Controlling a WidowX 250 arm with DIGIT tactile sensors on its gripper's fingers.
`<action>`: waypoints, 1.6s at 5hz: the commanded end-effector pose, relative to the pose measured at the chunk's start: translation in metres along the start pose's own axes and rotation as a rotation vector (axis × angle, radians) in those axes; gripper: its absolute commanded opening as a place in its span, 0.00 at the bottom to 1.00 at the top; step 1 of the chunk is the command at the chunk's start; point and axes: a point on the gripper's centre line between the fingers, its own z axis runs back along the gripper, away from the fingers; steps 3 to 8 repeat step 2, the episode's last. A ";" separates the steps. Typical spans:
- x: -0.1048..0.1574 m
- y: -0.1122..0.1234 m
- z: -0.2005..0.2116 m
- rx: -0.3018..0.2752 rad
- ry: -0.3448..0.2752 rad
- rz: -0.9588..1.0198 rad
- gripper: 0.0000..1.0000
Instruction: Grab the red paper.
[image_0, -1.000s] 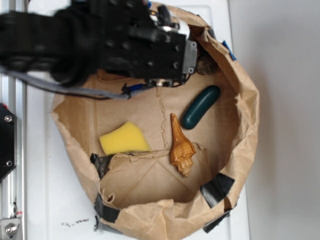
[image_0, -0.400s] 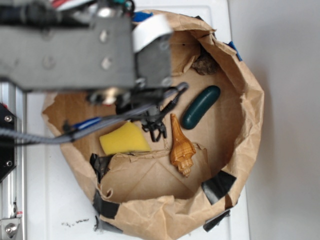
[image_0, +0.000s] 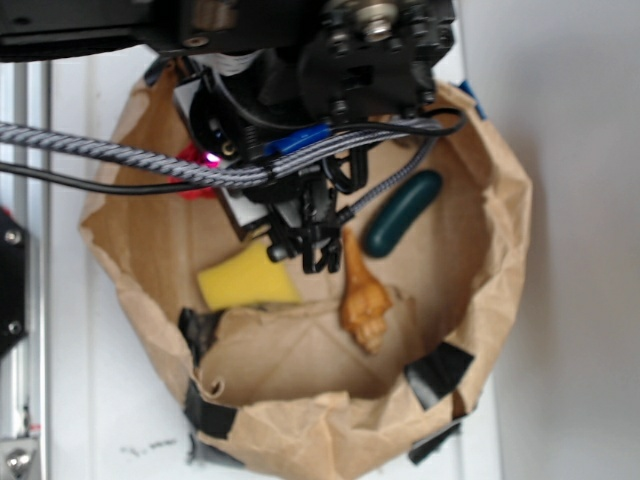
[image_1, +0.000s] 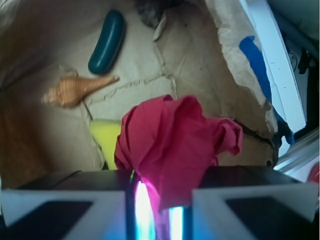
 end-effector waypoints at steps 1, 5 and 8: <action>0.013 0.006 0.017 -0.121 -0.126 0.058 0.00; 0.016 0.000 0.015 -0.137 -0.175 0.056 0.83; 0.016 0.000 0.015 -0.137 -0.175 0.056 0.83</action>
